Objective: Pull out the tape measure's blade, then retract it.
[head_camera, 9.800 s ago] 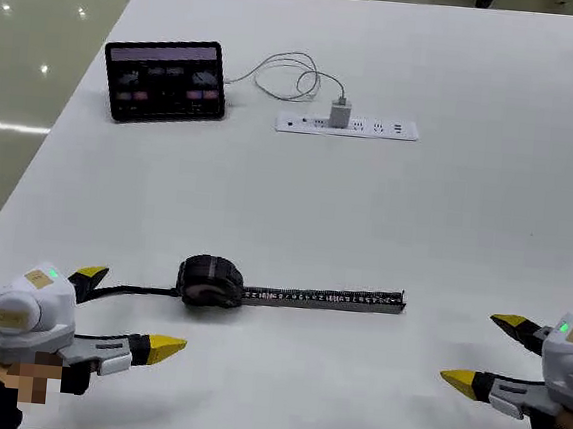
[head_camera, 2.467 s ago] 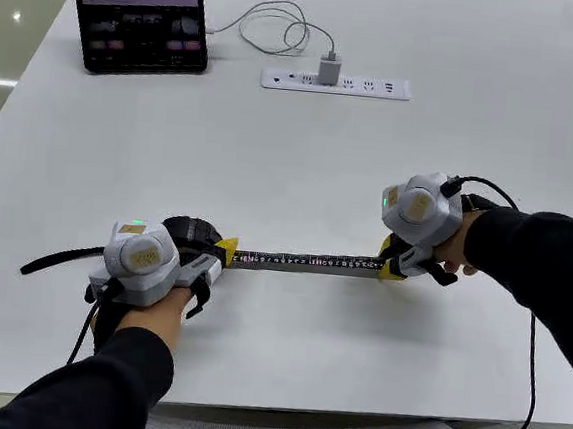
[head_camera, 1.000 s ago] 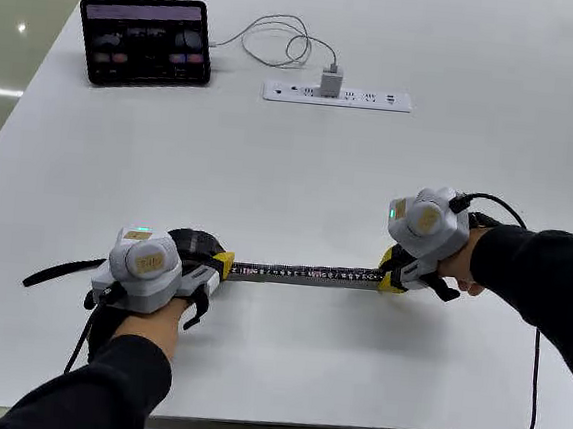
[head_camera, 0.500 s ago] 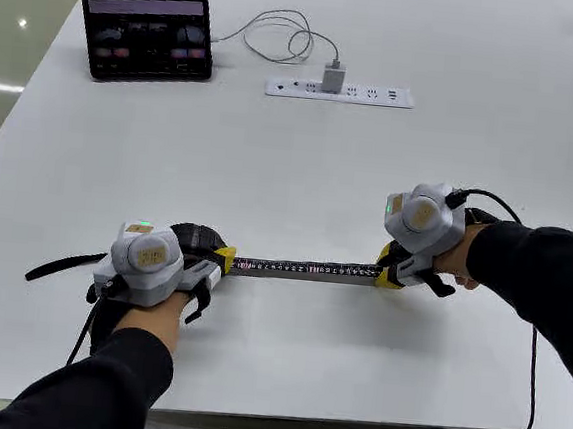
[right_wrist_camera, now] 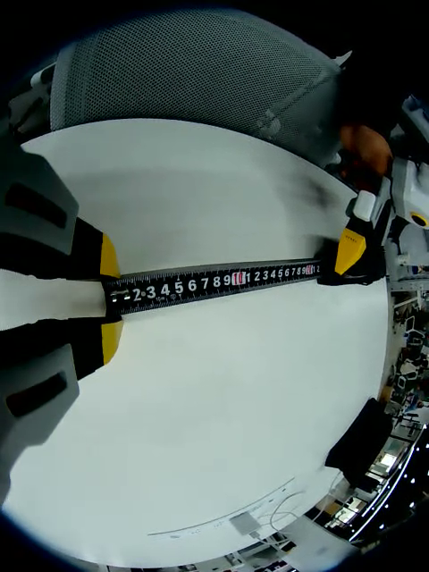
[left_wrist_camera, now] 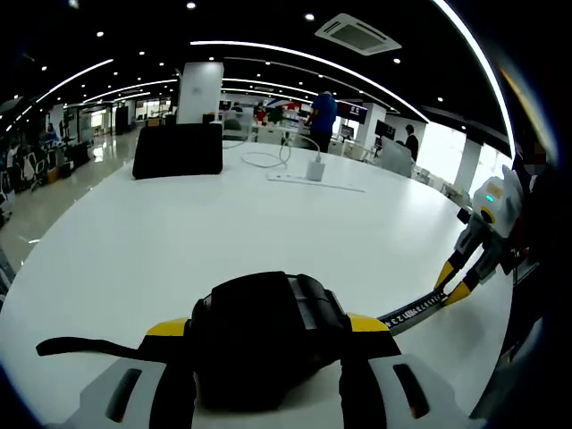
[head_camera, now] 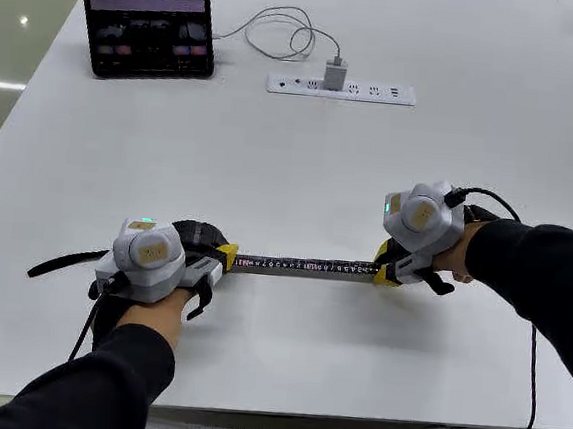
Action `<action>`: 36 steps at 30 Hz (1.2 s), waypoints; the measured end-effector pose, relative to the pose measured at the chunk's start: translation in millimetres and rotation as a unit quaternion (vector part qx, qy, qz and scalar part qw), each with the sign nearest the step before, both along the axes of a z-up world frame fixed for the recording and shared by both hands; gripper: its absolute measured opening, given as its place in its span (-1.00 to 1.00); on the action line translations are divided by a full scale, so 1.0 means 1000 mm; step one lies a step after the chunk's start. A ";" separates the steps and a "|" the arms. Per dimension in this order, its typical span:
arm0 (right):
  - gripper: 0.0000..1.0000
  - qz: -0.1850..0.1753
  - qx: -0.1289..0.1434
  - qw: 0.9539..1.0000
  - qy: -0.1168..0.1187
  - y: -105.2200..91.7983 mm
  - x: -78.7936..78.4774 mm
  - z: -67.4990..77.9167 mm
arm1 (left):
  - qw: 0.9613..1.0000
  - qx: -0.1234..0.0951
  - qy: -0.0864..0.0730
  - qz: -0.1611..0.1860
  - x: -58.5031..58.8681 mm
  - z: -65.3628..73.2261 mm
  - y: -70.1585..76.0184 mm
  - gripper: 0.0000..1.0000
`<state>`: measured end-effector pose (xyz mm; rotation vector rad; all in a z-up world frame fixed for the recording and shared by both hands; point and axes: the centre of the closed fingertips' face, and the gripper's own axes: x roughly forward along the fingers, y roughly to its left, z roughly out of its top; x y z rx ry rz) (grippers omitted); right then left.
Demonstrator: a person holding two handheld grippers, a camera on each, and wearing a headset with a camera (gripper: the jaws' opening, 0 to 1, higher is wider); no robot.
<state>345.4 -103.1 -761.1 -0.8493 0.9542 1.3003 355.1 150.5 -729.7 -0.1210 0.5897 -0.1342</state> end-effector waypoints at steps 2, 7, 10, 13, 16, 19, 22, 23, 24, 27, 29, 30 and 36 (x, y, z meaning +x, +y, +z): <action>-0.79 -0.002 0.000 1.000 0.000 0.001 -0.001 0.001 | 1.000 0.000 0.000 0.000 0.000 0.000 0.000 0.23; -0.78 -0.005 0.001 1.000 0.000 0.003 -0.002 0.001 | 1.000 -0.001 0.000 0.000 0.000 0.000 0.000 0.23; -0.78 -0.005 0.004 1.000 -0.001 0.004 -0.002 0.002 | 1.000 -0.001 0.000 0.000 -0.001 0.000 0.000 0.23; -0.78 -0.001 0.003 1.000 -0.004 0.005 -0.002 0.003 | 1.000 -0.001 0.001 0.000 -0.001 0.000 0.000 0.23; -0.78 -0.004 0.004 1.000 -0.002 0.006 -0.001 0.002 | 1.000 -0.002 0.001 0.000 0.000 0.000 0.000 0.23; -0.78 -0.005 0.006 1.000 -0.002 0.007 0.001 0.001 | 1.000 -0.002 0.001 0.001 0.000 0.000 0.000 0.23; -0.78 -0.005 0.007 1.000 -0.002 0.008 0.003 0.000 | 1.000 -0.002 0.000 0.001 0.000 0.000 0.000 0.23; -0.78 -0.005 0.007 1.000 -0.002 0.008 0.002 0.000 | 1.000 -0.002 0.000 0.001 0.000 0.000 0.000 0.23; -0.78 -0.005 0.007 1.000 -0.002 0.009 0.003 0.000 | 1.000 -0.002 0.001 0.001 0.000 0.000 0.000 0.23; -0.78 -0.006 0.009 1.000 -0.002 0.010 0.003 -0.001 | 1.000 -0.002 0.001 0.001 0.000 0.000 0.000 0.23; -0.78 -0.006 0.010 1.000 -0.003 0.011 0.003 0.000 | 1.000 -0.002 0.001 0.001 0.000 0.000 0.001 0.23; -0.78 -0.007 0.010 1.000 -0.003 0.011 0.003 -0.001 | 1.000 -0.002 0.001 0.001 0.000 0.000 0.001 0.23; -0.78 -0.013 0.017 1.000 -0.003 0.015 0.003 -0.002 | 1.000 -0.003 0.001 0.001 0.000 0.000 0.000 0.23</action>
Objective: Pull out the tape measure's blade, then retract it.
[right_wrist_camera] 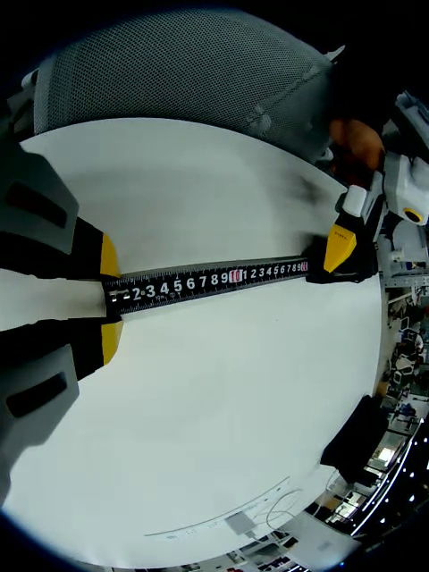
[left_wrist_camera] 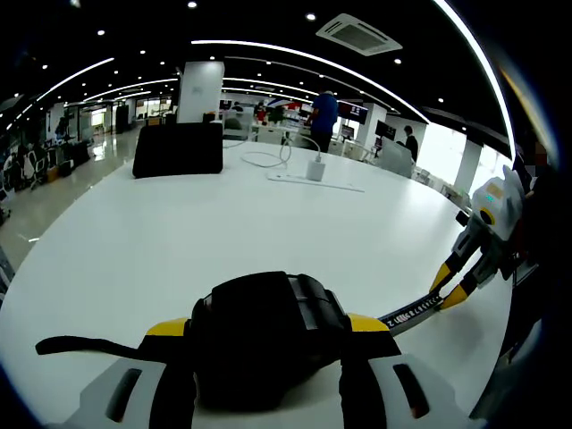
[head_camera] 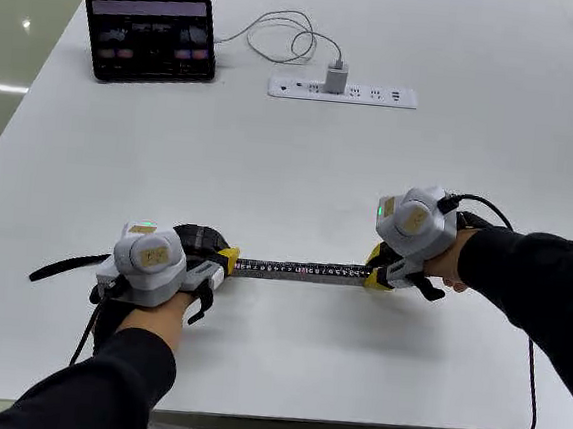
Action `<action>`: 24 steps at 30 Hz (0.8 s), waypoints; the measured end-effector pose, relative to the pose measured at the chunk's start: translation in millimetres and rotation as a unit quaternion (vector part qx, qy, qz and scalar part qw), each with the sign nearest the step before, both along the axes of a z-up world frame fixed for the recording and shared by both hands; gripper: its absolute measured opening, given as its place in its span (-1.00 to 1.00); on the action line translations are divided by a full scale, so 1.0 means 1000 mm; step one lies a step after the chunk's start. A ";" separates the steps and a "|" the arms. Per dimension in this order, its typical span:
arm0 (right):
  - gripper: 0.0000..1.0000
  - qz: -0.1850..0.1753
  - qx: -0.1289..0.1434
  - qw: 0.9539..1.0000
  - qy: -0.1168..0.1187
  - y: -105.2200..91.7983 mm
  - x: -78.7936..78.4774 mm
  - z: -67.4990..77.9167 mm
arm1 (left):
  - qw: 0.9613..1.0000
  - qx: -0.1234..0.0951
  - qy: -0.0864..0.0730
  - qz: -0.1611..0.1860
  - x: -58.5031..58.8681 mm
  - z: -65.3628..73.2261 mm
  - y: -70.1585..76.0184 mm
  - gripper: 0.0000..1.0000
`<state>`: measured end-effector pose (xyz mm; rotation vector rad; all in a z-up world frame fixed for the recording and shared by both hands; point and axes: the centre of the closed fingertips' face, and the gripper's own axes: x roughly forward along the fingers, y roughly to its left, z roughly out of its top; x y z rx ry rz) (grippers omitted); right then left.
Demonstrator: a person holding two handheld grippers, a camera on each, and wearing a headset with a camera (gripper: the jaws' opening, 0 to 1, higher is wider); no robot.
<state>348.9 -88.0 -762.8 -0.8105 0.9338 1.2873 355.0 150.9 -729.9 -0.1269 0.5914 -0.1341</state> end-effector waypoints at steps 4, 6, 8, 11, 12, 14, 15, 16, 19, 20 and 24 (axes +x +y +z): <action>-0.78 -0.005 0.004 1.000 -0.002 0.005 0.001 0.000 | 1.000 0.000 0.000 -0.001 0.000 0.000 0.000 0.23; -0.78 -0.009 0.009 1.000 -0.001 0.007 0.000 -0.001 | 1.000 -0.001 0.000 0.000 0.000 0.000 0.000 0.23; -0.78 -0.008 0.011 1.000 -0.002 0.010 0.000 0.000 | 1.000 -0.001 0.000 0.000 0.000 0.000 0.000 0.23; -0.78 -0.007 0.012 1.000 -0.002 0.013 -0.001 0.000 | 1.000 -0.002 0.000 0.000 0.000 0.000 0.000 0.23; -0.78 -0.007 0.014 1.000 -0.002 0.014 -0.001 0.000 | 1.000 -0.002 0.000 0.000 0.000 0.000 0.001 0.23; -0.78 -0.007 0.016 1.000 -0.003 0.016 0.000 0.000 | 1.000 -0.002 0.000 0.000 0.000 0.000 0.001 0.23; -0.78 -0.007 0.017 1.000 -0.003 0.017 0.000 0.000 | 1.000 -0.002 0.001 0.000 0.000 0.000 0.001 0.23; -0.78 -0.005 0.018 1.000 -0.003 0.018 0.000 0.000 | 1.000 -0.002 0.001 0.000 0.000 0.000 0.001 0.23; -0.78 -0.002 0.019 1.000 -0.003 0.020 0.000 0.000 | 1.000 -0.002 0.001 0.000 0.000 0.000 0.001 0.23; -0.78 -0.001 0.019 1.000 -0.003 0.021 0.000 0.000 | 1.000 -0.002 0.001 0.000 0.000 -0.001 0.001 0.23; -0.78 0.001 0.018 1.000 -0.003 0.022 -0.001 0.000 | 1.000 -0.002 0.001 0.000 0.000 -0.001 0.001 0.23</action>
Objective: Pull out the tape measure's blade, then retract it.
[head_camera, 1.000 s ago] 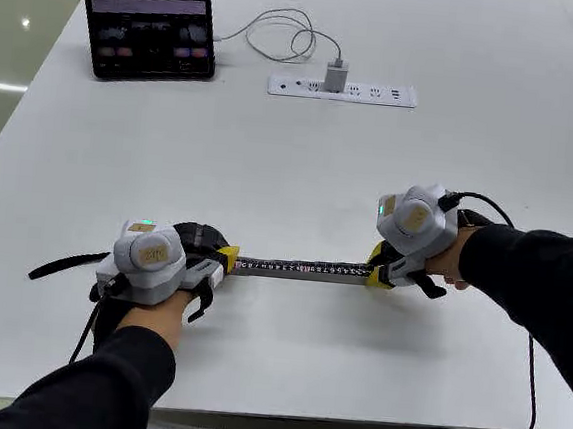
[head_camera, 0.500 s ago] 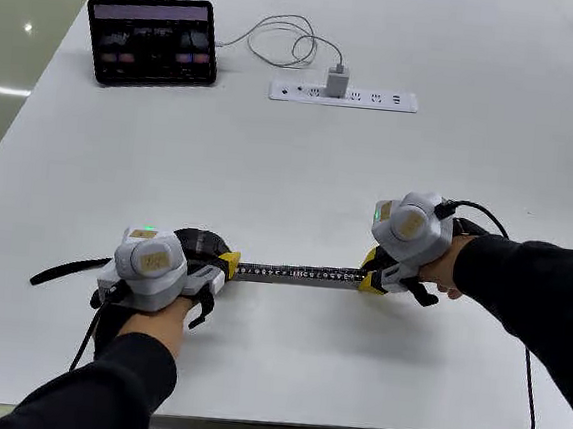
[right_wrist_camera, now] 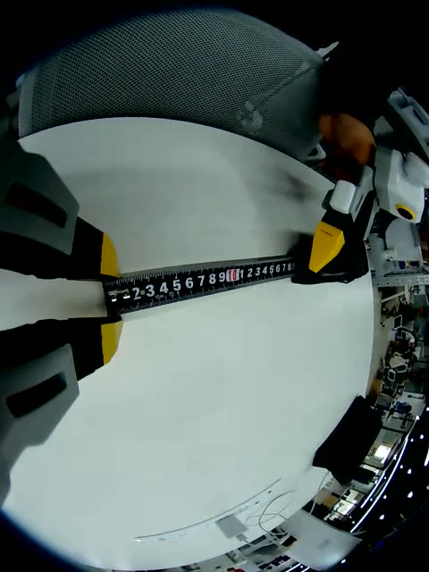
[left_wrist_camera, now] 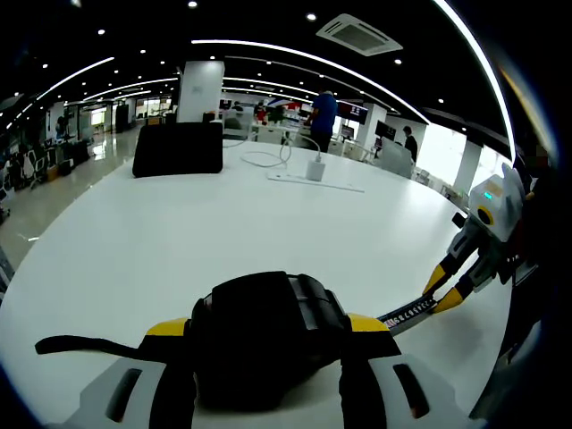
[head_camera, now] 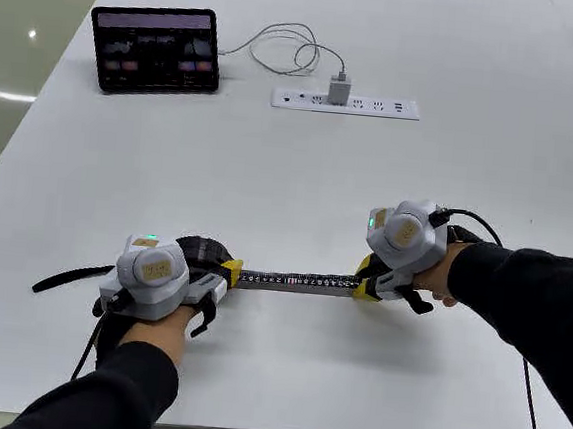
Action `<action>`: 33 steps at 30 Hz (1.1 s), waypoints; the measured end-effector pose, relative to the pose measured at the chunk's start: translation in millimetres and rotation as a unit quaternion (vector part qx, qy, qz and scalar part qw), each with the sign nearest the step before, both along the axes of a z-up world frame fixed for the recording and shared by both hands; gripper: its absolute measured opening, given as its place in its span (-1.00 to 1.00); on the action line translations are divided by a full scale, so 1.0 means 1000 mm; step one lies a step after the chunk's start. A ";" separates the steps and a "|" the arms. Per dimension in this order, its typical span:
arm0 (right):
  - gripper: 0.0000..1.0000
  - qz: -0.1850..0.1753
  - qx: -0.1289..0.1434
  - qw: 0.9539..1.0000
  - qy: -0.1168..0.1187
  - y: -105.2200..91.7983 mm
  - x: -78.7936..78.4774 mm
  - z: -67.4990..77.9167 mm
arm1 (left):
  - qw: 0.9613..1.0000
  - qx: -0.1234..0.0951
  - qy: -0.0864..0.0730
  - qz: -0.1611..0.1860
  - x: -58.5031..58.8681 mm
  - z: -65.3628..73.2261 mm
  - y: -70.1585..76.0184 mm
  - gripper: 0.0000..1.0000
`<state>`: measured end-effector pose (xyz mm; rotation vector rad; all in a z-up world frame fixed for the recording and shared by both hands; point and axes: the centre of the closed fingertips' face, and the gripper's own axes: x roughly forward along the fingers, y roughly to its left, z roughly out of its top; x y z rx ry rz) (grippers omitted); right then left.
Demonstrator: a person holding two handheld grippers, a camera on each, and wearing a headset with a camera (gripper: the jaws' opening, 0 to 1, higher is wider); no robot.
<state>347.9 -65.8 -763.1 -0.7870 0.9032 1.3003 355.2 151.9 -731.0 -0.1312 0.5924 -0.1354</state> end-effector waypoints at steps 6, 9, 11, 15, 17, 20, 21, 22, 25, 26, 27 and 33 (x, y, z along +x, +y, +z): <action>-0.78 0.000 0.001 1.000 0.000 0.003 -0.001 0.000 | 1.000 -0.001 0.000 0.000 0.000 -0.001 0.000 0.23; -0.78 0.000 0.001 1.000 0.000 0.004 -0.001 0.000 | 1.000 -0.001 0.000 0.000 0.000 -0.001 0.000 0.23; -0.78 0.003 0.002 1.000 -0.001 0.005 -0.001 0.000 | 1.000 -0.001 0.000 0.000 0.000 -0.001 0.000 0.23; -0.79 0.010 -0.001 1.000 -0.001 0.007 -0.001 0.000 | 1.000 -0.001 0.001 0.000 0.000 -0.001 0.000 0.23; -0.79 0.009 -0.002 1.000 0.000 0.007 -0.001 0.000 | 1.000 -0.001 0.000 0.000 0.000 -0.001 0.000 0.23; -0.79 0.007 -0.001 1.000 0.001 0.009 -0.001 -0.001 | 1.000 -0.001 0.000 0.000 -0.001 0.000 0.000 0.23; -0.79 0.007 -0.001 1.000 0.001 0.009 -0.001 -0.001 | 1.000 -0.001 0.000 0.000 -0.001 0.000 0.000 0.23; -0.79 0.006 -0.001 1.000 0.001 0.010 -0.001 -0.001 | 1.000 -0.001 0.000 0.000 0.000 0.000 0.000 0.23; -0.79 0.006 -0.001 1.000 0.001 0.011 -0.001 -0.001 | 1.000 -0.001 0.000 0.000 -0.001 0.000 0.000 0.23; -0.79 0.006 -0.001 1.000 0.000 0.012 -0.001 -0.001 | 1.000 -0.001 0.000 0.000 -0.001 0.000 0.000 0.23; -0.79 0.005 -0.001 1.000 0.000 0.013 -0.001 -0.001 | 1.000 -0.001 0.000 0.000 -0.001 0.000 0.000 0.23; -0.79 0.004 0.002 1.000 0.000 0.015 -0.001 0.000 | 1.000 -0.002 0.000 0.000 -0.001 0.000 -0.001 0.23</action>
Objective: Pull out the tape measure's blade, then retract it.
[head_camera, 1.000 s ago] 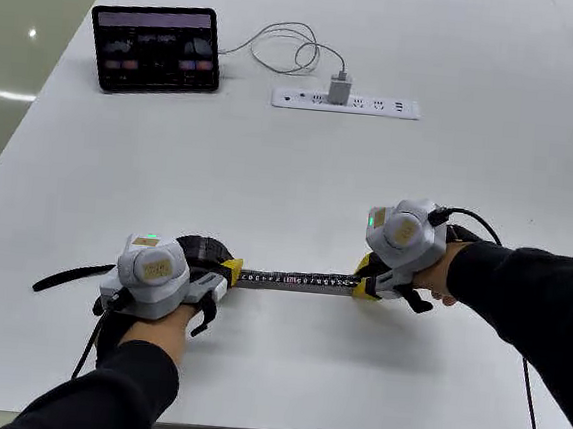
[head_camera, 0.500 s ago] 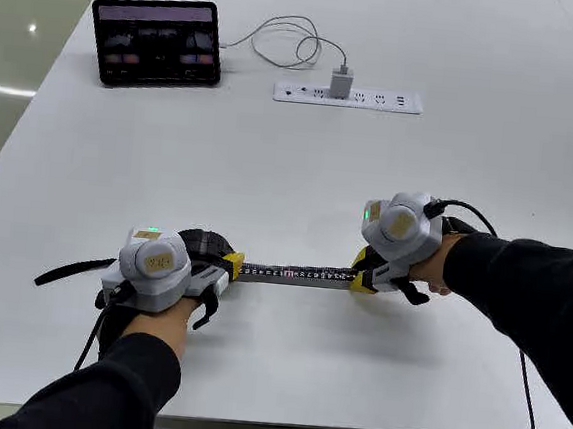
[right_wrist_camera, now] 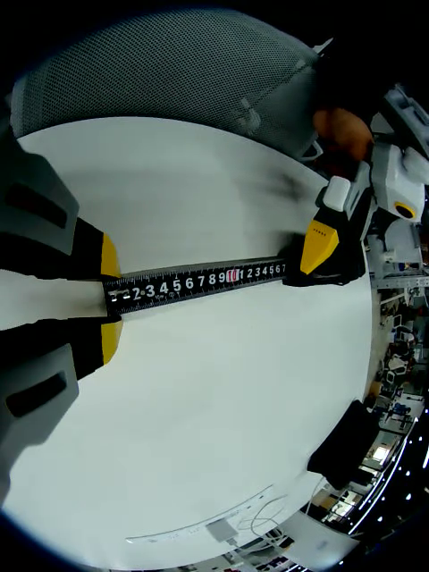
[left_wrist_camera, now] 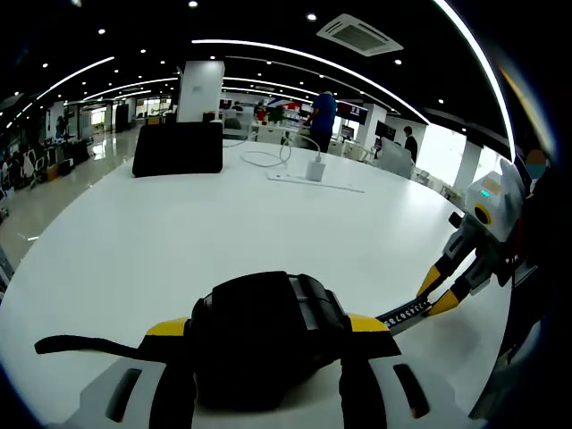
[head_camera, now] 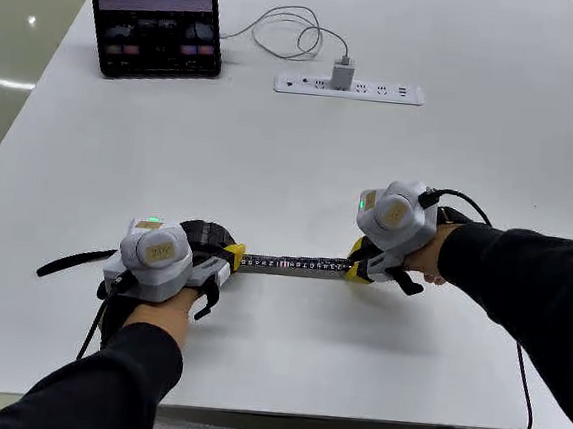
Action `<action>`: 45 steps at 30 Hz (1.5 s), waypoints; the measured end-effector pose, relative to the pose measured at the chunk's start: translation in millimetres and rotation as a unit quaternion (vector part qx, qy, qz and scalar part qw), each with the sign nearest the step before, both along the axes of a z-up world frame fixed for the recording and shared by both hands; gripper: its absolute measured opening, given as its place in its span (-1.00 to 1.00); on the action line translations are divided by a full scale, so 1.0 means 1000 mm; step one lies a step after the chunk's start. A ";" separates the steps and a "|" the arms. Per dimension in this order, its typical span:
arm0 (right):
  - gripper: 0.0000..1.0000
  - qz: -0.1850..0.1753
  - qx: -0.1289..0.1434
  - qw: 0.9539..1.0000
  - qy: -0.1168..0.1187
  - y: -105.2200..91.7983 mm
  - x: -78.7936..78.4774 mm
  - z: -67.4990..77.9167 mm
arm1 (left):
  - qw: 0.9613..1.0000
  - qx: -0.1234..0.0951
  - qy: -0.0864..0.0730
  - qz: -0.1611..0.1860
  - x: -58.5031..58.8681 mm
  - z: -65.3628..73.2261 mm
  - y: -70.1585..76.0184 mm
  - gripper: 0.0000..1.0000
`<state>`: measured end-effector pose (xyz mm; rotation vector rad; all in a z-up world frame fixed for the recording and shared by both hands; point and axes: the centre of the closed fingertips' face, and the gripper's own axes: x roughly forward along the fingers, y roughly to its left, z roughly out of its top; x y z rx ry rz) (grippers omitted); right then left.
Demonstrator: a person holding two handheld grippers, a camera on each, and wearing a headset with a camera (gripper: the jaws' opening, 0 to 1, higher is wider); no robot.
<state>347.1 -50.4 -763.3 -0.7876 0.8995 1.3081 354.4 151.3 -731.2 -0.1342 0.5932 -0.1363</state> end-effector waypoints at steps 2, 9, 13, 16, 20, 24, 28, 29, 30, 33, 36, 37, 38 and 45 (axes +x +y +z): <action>-0.78 0.000 0.000 1.000 0.000 0.001 0.000 0.000 | 1.000 0.000 0.000 0.000 0.000 0.000 0.000 0.23; -0.78 0.002 -0.001 1.000 -0.001 0.004 0.000 0.000 | 1.000 0.000 0.000 0.000 0.000 0.001 0.000 0.23; -0.78 0.001 0.000 1.000 -0.001 0.005 0.000 0.000 | 1.000 0.000 0.000 0.000 0.000 0.001 0.000 0.23; -0.78 0.000 0.001 1.000 -0.002 0.006 0.000 0.000 | 1.000 0.000 0.000 0.000 0.000 0.001 0.000 0.23; -0.78 0.000 0.002 1.000 -0.002 0.008 0.001 0.000 | 1.000 0.000 0.000 0.000 0.000 0.001 0.000 0.23; -0.78 0.000 0.003 1.000 -0.002 0.009 0.001 0.000 | 1.000 0.000 0.000 0.000 0.000 0.001 0.000 0.23; -0.78 0.000 0.004 1.000 -0.003 0.010 0.000 0.000 | 1.000 0.000 0.000 0.000 0.000 0.001 0.000 0.23; -0.78 0.000 0.004 1.000 -0.003 0.010 0.000 0.000 | 1.000 -0.001 0.000 0.000 0.000 0.001 0.000 0.23; -0.78 -0.001 0.005 1.000 -0.003 0.011 0.001 0.000 | 1.000 -0.001 0.000 0.000 0.000 0.001 0.000 0.23; -0.78 0.000 0.005 1.000 -0.003 0.011 0.001 0.000 | 1.000 -0.001 0.000 0.000 0.000 0.001 0.000 0.23; -0.78 0.000 0.006 1.000 -0.003 0.012 0.001 0.000 | 1.000 -0.001 0.000 0.000 0.001 0.001 0.000 0.23; -0.78 0.000 0.007 1.000 -0.003 0.013 0.001 0.000 | 1.000 -0.001 0.000 0.000 0.001 0.001 0.000 0.23; -0.78 0.000 0.007 1.000 -0.003 0.013 0.001 0.000 | 1.000 -0.001 0.000 0.000 0.001 0.001 0.000 0.23; -0.78 0.000 0.009 1.000 -0.003 0.015 0.000 0.000 | 1.000 -0.001 0.000 0.000 0.000 0.001 0.001 0.23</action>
